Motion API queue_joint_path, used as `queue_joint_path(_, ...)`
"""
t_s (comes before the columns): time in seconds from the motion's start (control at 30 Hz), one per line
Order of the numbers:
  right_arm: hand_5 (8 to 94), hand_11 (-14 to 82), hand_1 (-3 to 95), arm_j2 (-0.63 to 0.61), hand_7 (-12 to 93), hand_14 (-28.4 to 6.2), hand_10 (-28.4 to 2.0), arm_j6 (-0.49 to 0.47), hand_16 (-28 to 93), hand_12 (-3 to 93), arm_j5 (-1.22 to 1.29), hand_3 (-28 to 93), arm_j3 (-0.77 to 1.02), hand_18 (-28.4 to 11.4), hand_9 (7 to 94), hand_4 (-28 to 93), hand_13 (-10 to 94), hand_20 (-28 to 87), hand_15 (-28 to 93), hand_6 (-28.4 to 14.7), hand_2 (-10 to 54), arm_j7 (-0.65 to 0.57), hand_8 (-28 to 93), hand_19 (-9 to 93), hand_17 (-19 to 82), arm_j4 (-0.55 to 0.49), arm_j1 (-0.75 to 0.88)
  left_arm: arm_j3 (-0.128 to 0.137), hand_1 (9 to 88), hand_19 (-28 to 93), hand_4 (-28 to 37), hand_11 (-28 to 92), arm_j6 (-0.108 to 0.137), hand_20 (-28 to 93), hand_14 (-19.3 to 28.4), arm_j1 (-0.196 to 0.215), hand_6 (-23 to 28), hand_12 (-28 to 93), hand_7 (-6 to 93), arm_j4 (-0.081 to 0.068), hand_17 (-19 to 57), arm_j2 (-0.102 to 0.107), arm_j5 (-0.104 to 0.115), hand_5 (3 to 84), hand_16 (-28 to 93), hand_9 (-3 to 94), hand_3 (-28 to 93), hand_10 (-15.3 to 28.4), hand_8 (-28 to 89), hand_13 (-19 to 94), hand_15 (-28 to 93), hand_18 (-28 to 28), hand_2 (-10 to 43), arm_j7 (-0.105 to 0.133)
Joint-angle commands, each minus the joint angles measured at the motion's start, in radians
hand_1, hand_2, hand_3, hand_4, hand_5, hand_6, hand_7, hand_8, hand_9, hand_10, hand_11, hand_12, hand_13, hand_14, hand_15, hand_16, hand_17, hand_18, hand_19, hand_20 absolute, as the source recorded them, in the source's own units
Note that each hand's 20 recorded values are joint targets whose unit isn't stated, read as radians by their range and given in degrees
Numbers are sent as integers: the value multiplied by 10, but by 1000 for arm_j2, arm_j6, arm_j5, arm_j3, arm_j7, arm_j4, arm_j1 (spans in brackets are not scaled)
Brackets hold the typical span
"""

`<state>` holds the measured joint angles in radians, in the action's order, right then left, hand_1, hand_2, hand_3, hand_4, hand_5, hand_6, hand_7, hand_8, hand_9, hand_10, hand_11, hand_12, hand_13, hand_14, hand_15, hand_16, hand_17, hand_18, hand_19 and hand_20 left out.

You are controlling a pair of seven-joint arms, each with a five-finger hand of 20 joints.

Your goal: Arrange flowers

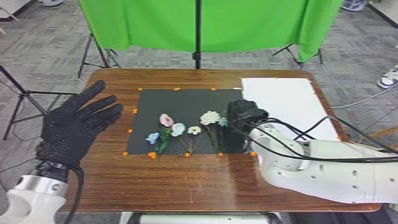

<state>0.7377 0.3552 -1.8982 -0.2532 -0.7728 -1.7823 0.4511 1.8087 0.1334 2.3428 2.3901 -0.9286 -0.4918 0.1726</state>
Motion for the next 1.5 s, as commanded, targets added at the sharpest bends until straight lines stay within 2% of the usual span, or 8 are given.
queue_joint_path(0.03, 777, 208, 452, -4, 148, -41, -84, -46, 200, 214, -20, 697, 13, -181, 861, -283, 804, 174, 579, 24, -95, -4, -2, 886, 357, -14, -7, 2, 233, 519, -249, 254, 1, 389, 284, 20, 82, 107, 164, -3, -46, -7, -3, 333, -74, 315, 766, 210, -107, 241, 449, 284, 77, 10)
queue_joint_path(0.47, 725, 239, 397, -99, 147, -55, -101, -225, 191, 169, -5, 744, 209, -193, 824, -283, 784, 162, 596, 20, -95, 2, -107, 890, 356, -104, 58, 14, 234, 519, -250, 254, 15, 388, 283, 51, 82, 107, 163, 9, -46, -15, -2, 334, -75, 315, 766, 210, -107, 242, 448, 284, 77, 26)
queue_joint_path(0.7, 706, 241, 398, -103, 149, -61, -103, -255, 188, 168, 29, 724, 237, -198, 814, -283, 775, 162, 603, 14, -95, 16, -119, 891, 352, -110, 63, 9, 234, 519, -248, 254, 18, 388, 283, 56, 83, 107, 163, 10, -46, -15, -3, 334, -74, 315, 765, 211, -107, 242, 448, 284, 77, 39)
queue_joint_path(0.9, 676, 235, 371, -144, 144, -79, -111, -293, 174, 164, 156, 709, 532, -211, 779, -283, 736, 147, 592, 4, -95, 81, -118, 852, 325, -141, 247, 19, 234, 519, -246, 253, 30, 388, 283, 82, 82, 108, 164, 18, -46, -18, -1, 334, -74, 315, 765, 210, -108, 242, 448, 284, 77, 60)
queue_joint_path(1.03, 647, 221, 349, -168, 147, -97, -115, -262, 150, 154, 254, 747, 711, -207, 735, -282, 687, 124, 557, 2, -95, 122, -120, 768, 250, -150, 376, 18, 233, 519, -248, 253, 35, 388, 284, 91, 82, 108, 163, 17, -46, -19, 1, 334, -74, 315, 764, 210, -107, 242, 447, 284, 76, 70)
queue_joint_path(1.23, 590, 188, 312, -209, 157, -122, -122, -67, 117, 140, 571, 774, 889, -209, 651, -283, 592, 100, 457, 5, -72, 328, -126, 638, 154, -132, 541, 11, 227, 517, -253, 251, 48, 386, 283, 97, 81, 107, 161, 12, -46, -15, 7, 333, -73, 315, 761, 209, -107, 241, 447, 284, 77, 89)
queue_joint_path(1.3, 577, 182, 304, -218, 161, -128, -121, -27, 115, 139, 671, 778, 929, -204, 629, -283, 568, 98, 436, 8, -67, 385, -130, 607, 134, -126, 583, 7, 225, 506, -255, 249, 48, 379, 283, 91, 80, 107, 160, 9, -50, -17, 7, 333, -73, 314, 761, 209, -107, 241, 446, 284, 77, 85)
queue_joint_path(1.5, 550, 171, 290, -257, 169, -134, -124, -26, 117, 135, 865, 782, 1029, -205, 594, -283, 518, 111, 411, 14, -64, 536, -137, 580, 107, -95, 683, 3, 220, 498, -263, 247, 46, 364, 283, 83, 76, 108, 161, 2, -54, -13, 6, 332, -73, 313, 762, 208, -108, 241, 444, 284, 77, 76)
